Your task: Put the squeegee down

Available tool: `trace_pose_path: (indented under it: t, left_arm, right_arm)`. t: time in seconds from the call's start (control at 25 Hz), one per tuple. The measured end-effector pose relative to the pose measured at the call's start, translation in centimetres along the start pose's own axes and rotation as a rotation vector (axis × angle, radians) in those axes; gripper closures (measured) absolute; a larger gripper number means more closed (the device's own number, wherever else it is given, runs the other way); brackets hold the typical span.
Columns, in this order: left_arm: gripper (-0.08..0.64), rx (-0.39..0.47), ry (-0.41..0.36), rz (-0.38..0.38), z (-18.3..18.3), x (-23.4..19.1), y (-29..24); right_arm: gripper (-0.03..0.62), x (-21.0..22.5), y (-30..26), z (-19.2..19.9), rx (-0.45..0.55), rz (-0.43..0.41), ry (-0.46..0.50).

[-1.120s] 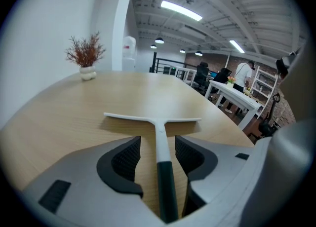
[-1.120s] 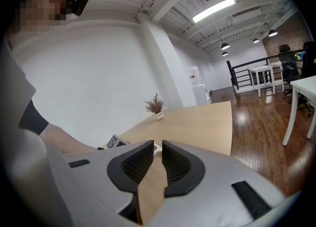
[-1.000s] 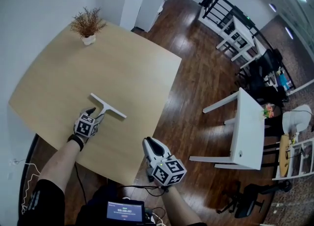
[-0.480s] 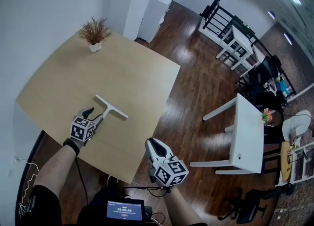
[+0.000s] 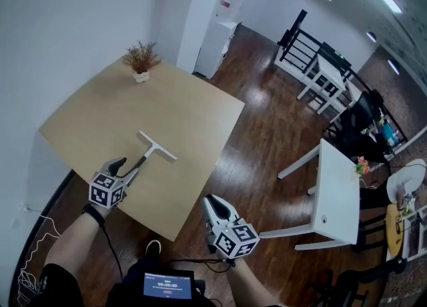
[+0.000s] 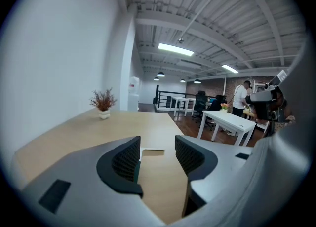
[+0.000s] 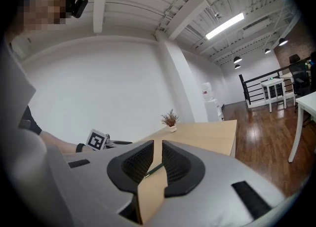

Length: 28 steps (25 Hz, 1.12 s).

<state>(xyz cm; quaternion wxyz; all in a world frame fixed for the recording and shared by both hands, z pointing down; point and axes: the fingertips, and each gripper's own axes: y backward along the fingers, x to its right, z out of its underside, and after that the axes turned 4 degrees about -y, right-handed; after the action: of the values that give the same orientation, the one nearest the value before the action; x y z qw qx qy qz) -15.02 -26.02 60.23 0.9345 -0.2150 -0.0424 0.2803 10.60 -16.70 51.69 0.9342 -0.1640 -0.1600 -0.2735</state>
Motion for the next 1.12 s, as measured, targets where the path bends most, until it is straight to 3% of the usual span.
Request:
trace_pose_path:
  t: [0.6,0.84,1.12]
  left_arm:
    - [0.327,0.115,0.107,-0.083,3.3,12.6,16.4]
    - [0.327,0.092,0.087,-0.07,4.9,16.3,19.6]
    - [0.327,0.079,0.067,-0.047,5.4,17.3,21.0]
  right_arm:
    - [0.518,-3.8,10.8,1.1,0.036,-0.092,0.037]
    - [0.52,-4.8,13.0,1.9,0.03,-0.095,0.031]
    - [0.526,-5.6,13.8,2.4,0.04,-0.074,0.058]
